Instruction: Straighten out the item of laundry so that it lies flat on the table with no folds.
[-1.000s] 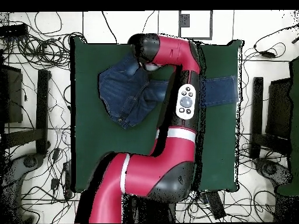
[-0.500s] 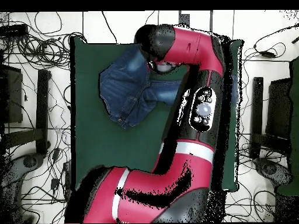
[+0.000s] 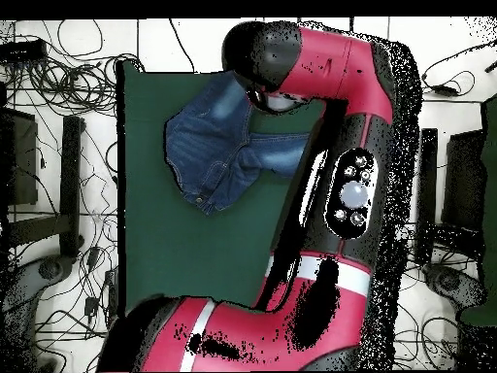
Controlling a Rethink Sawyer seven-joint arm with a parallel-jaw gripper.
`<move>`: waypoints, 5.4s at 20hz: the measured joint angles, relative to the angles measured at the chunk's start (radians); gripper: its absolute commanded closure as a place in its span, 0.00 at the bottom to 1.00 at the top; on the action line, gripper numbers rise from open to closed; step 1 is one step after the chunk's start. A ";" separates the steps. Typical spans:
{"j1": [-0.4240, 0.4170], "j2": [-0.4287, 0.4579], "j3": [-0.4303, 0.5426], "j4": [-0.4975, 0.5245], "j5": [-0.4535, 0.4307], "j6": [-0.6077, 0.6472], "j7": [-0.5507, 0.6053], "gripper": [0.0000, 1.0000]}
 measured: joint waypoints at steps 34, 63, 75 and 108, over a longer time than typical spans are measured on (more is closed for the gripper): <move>0.058 -0.092 0.001 0.435 0.004 -0.273 0.000 1.00; 0.139 -0.117 0.001 0.505 0.084 -0.370 0.000 1.00; 0.151 -0.117 0.001 0.525 0.098 -0.391 0.000 0.00; 0.171 -0.117 0.001 0.636 0.153 -0.444 0.000 0.00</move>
